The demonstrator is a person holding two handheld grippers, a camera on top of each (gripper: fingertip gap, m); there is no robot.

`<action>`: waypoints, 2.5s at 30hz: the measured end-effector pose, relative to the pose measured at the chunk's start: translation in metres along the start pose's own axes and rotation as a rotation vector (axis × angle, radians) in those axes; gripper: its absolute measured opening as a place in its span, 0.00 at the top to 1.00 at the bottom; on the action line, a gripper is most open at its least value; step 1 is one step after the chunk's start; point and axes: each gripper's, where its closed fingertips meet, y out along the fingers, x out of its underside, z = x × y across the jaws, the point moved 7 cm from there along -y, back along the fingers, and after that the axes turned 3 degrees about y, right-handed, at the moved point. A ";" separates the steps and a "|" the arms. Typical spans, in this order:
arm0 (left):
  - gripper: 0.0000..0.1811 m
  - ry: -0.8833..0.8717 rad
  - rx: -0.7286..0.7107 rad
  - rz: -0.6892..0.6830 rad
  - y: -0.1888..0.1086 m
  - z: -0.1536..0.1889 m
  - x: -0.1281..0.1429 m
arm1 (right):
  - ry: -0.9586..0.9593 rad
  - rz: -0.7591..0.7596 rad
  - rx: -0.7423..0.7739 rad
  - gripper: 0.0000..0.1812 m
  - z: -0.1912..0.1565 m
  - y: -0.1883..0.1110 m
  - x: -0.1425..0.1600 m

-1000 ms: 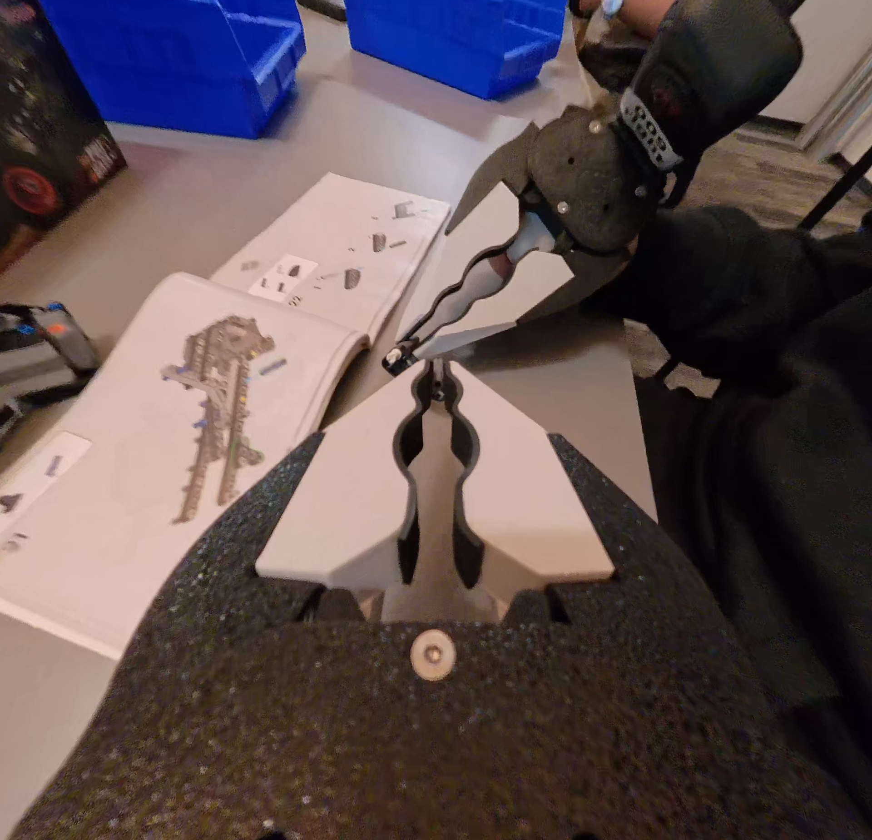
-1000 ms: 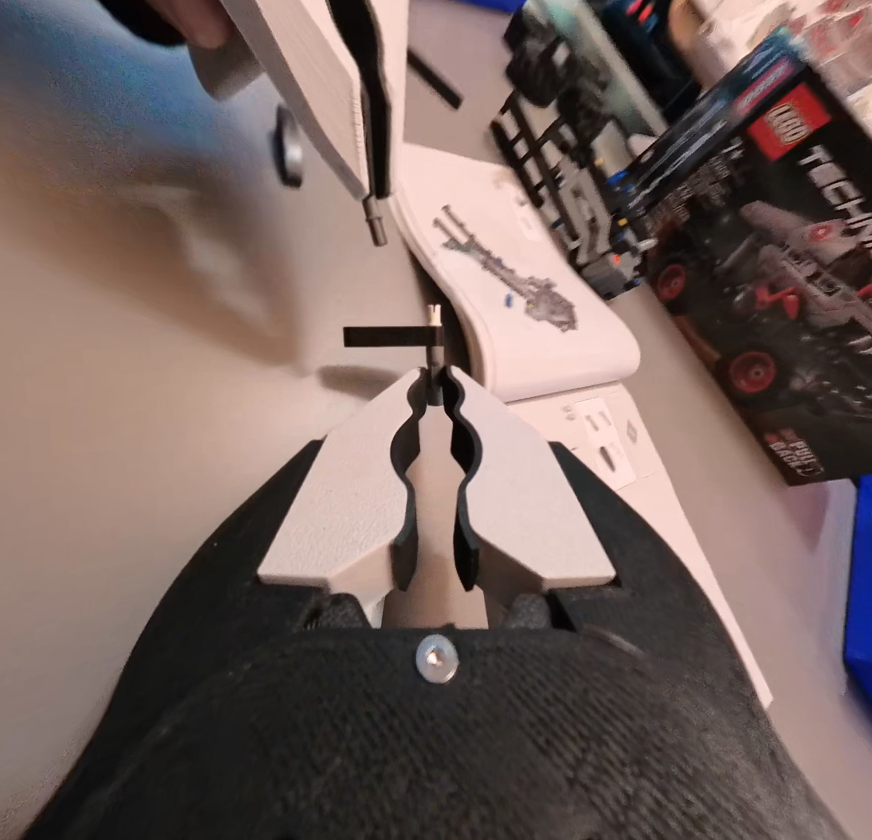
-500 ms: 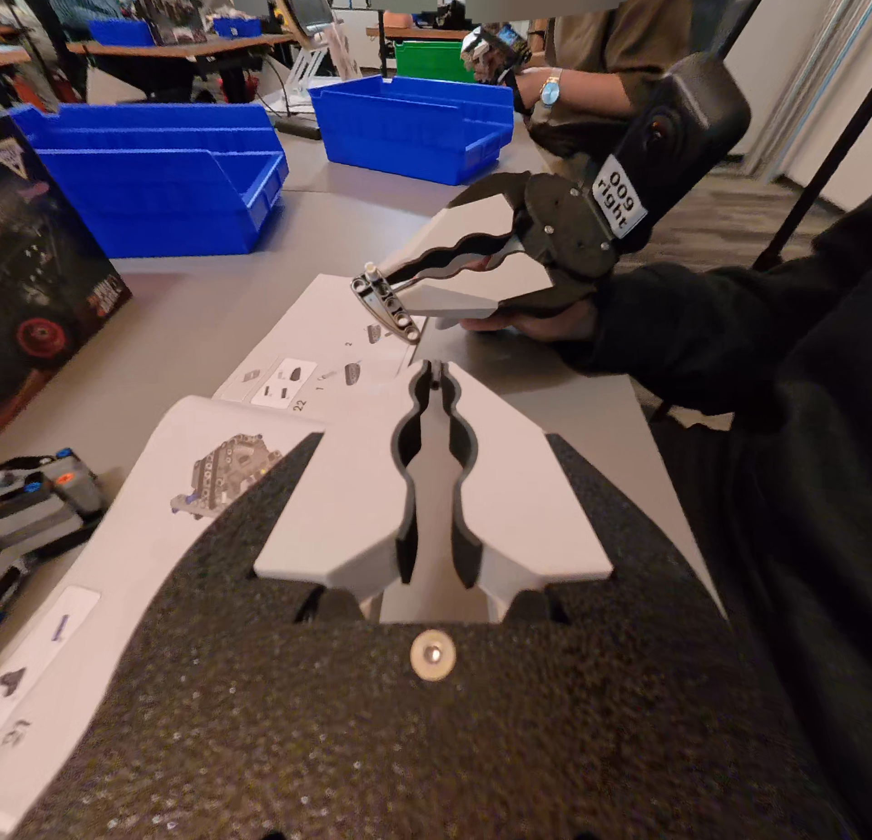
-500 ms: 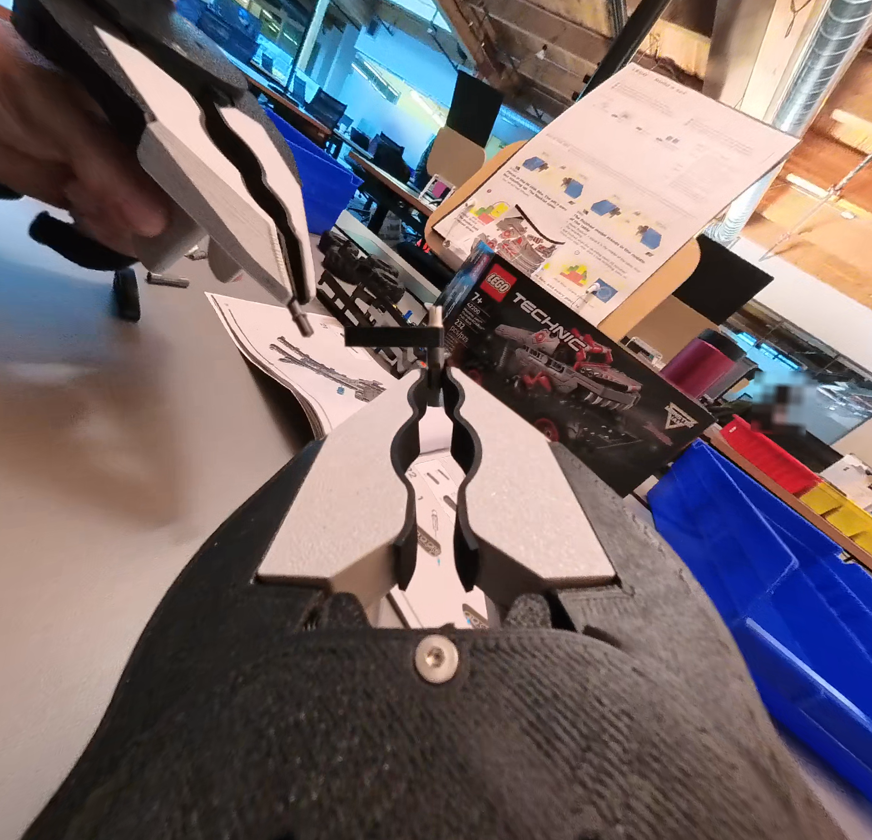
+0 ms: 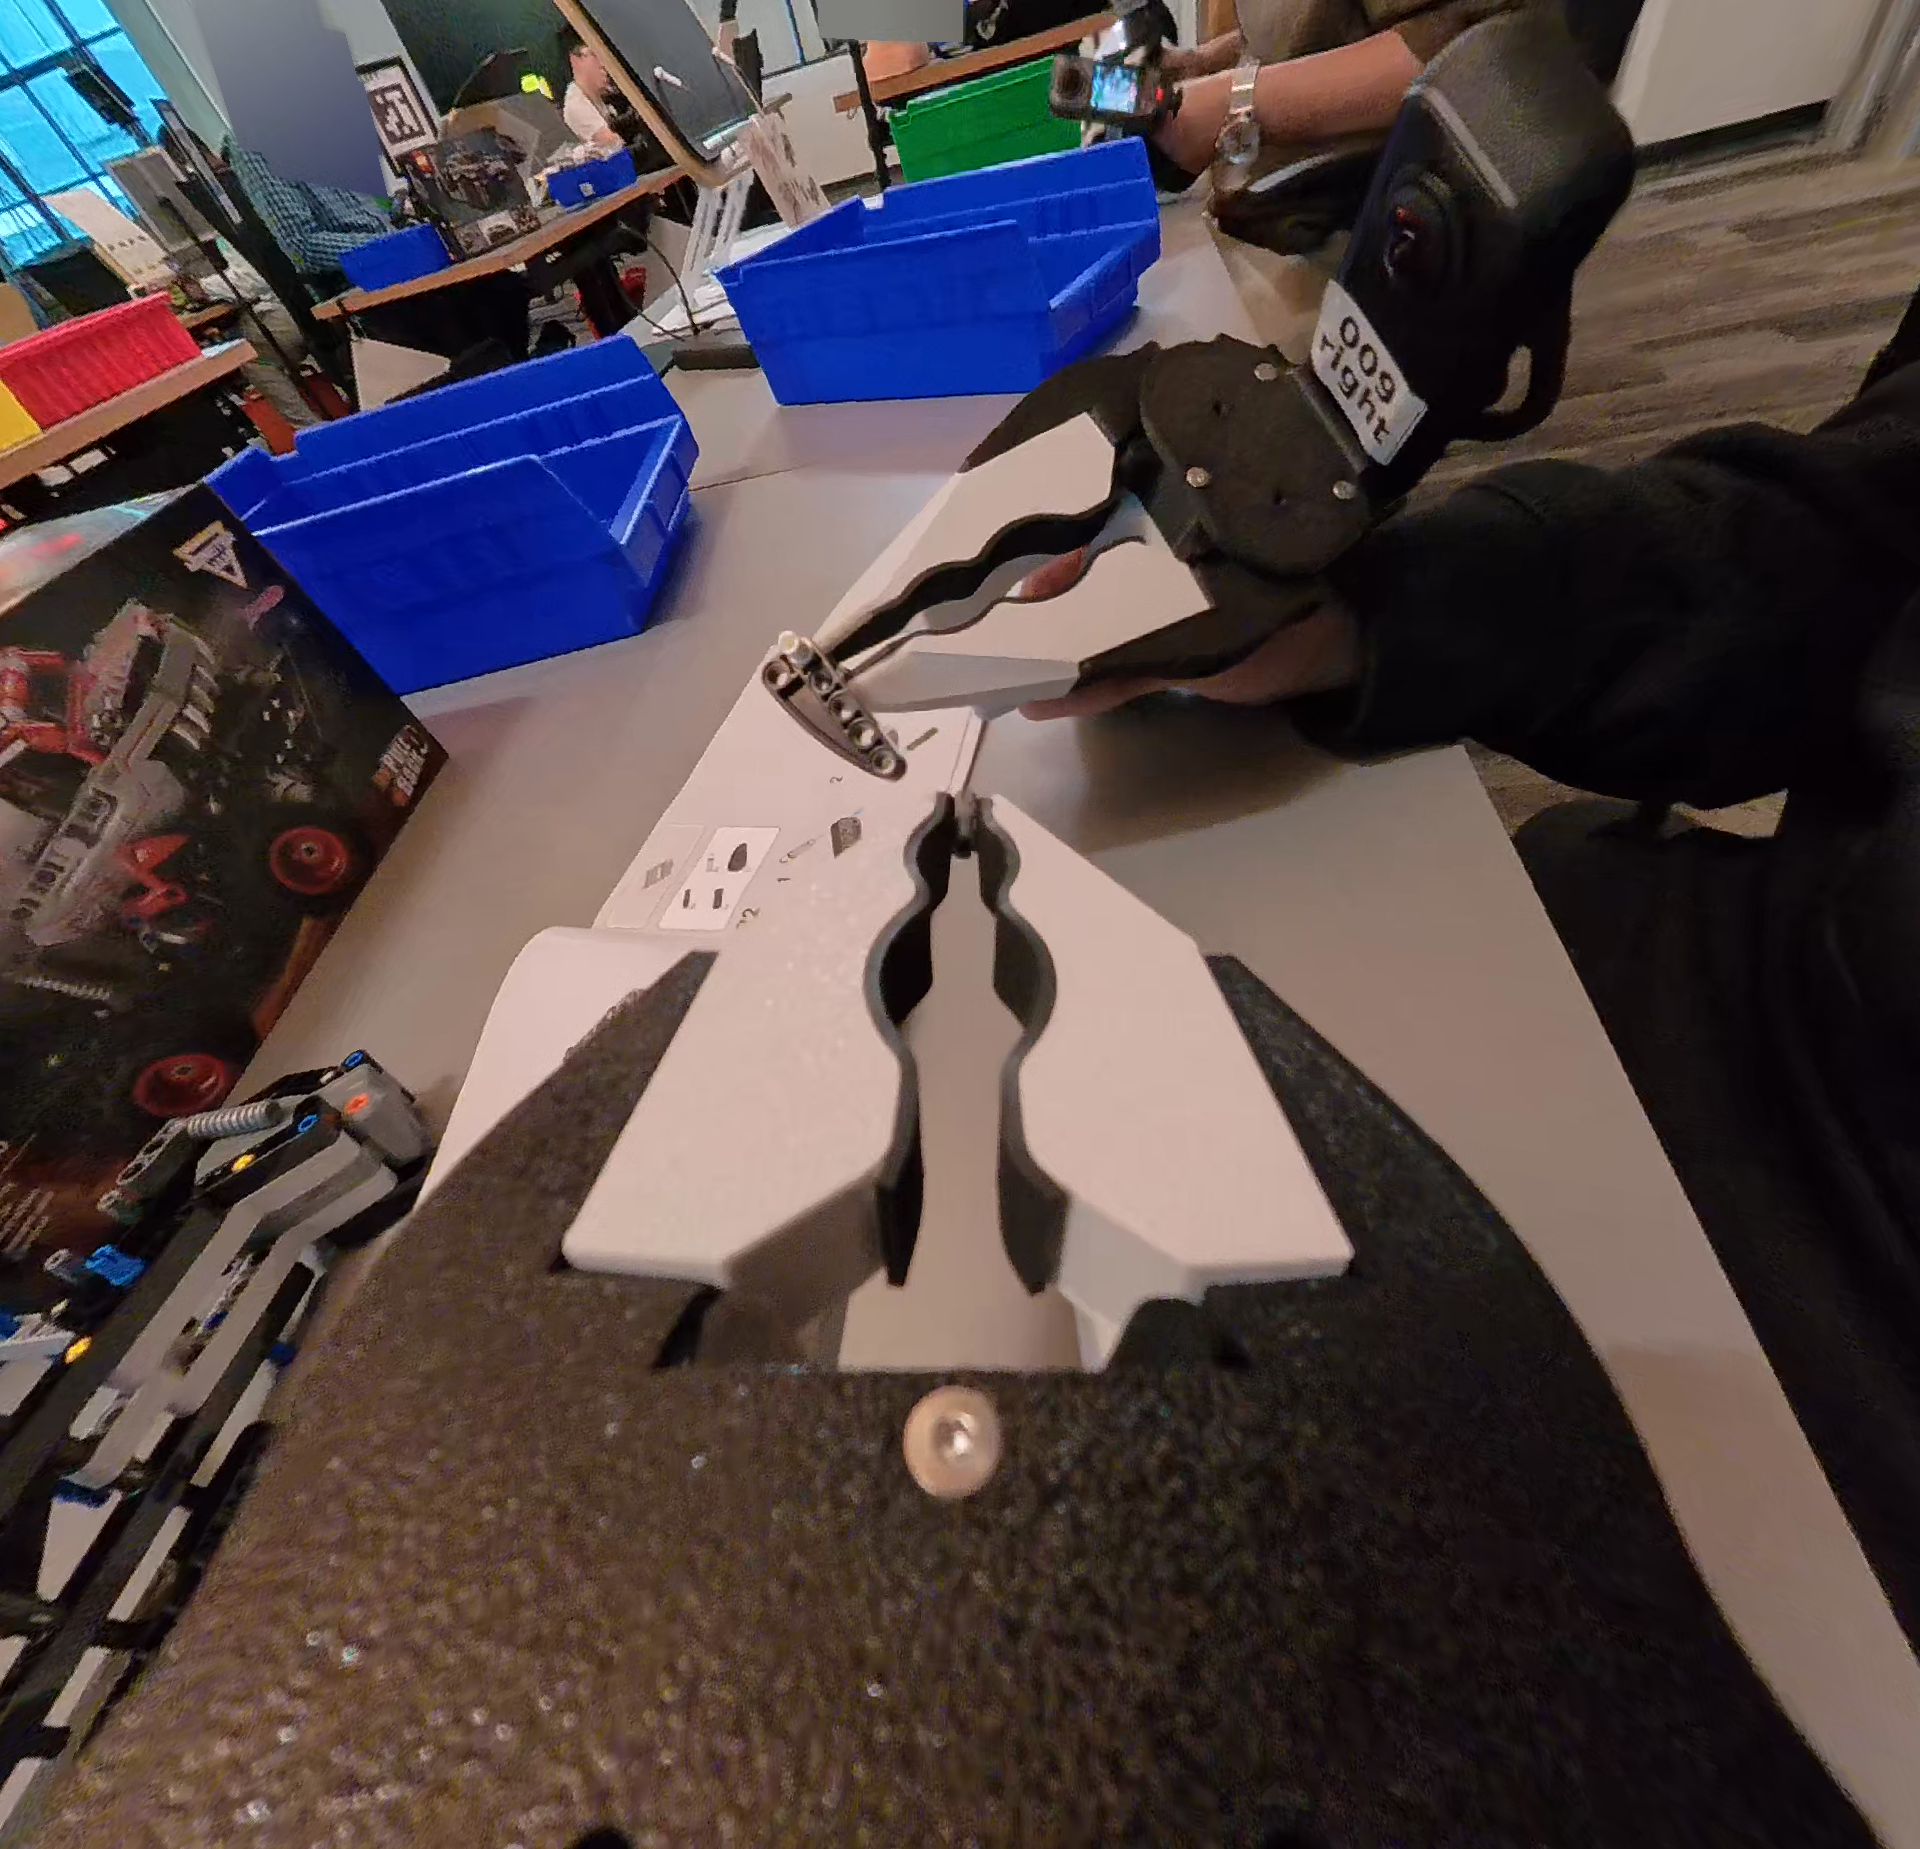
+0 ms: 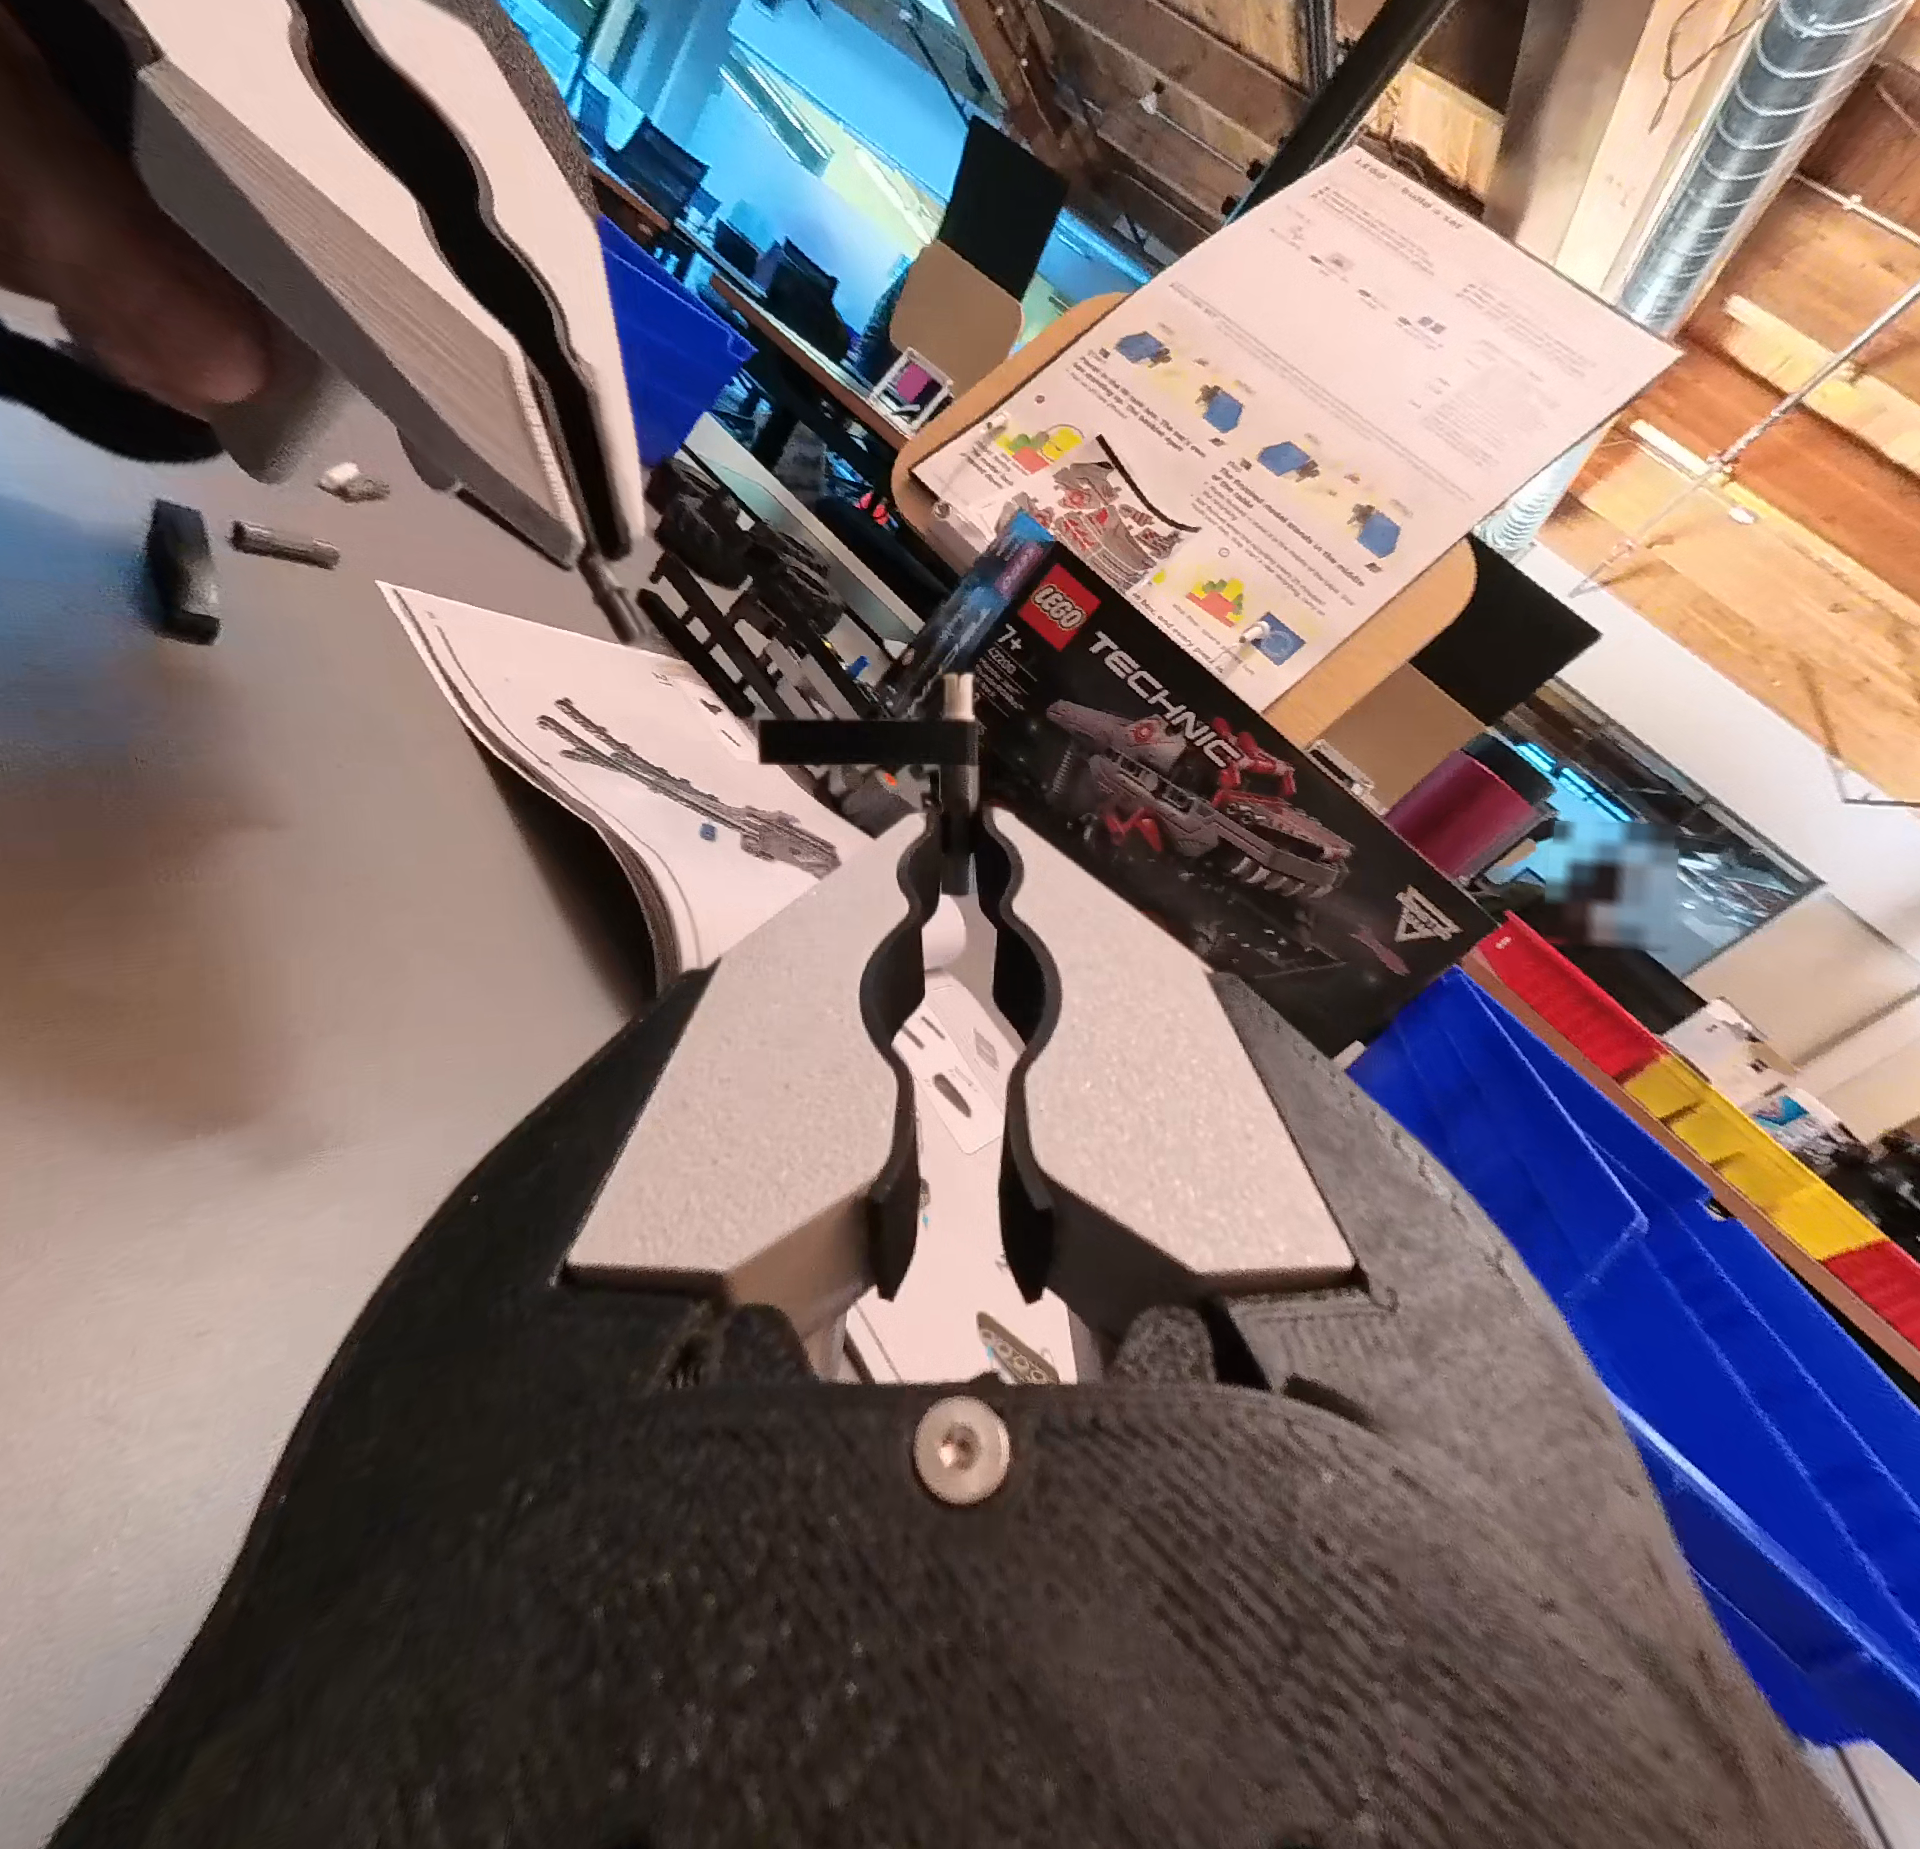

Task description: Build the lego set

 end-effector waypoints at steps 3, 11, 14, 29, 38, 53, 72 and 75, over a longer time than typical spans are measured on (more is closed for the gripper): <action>0.99 -0.001 0.053 -0.074 0.002 0.005 0.006 | -0.001 0.003 -0.001 0.98 0.000 0.000 0.000; 0.99 0.039 0.046 -0.203 0.009 0.010 0.027 | -0.059 -0.049 0.005 0.98 -0.006 0.007 0.001; 0.99 -0.059 0.071 -0.281 0.017 0.013 0.033 | -0.037 -0.049 0.038 0.98 0.000 0.004 0.003; 0.99 -0.154 0.073 -0.355 0.045 0.024 0.043 | -0.023 -0.036 -0.020 0.98 -0.002 0.001 0.004; 0.99 -0.184 0.072 -0.391 0.048 0.021 0.047 | -0.051 -0.045 0.001 0.98 -0.002 0.000 0.005; 1.00 -0.204 0.093 -0.437 0.050 0.021 0.052 | -0.074 -0.073 0.018 0.98 -0.002 -0.001 0.008; 0.96 -0.226 -0.158 -0.166 0.025 0.002 0.033 | -0.055 -0.067 0.051 0.98 0.003 -0.006 0.009; 1.00 -0.245 -0.402 -0.048 0.005 -0.010 0.028 | -0.063 -0.069 0.046 0.98 0.002 -0.006 0.009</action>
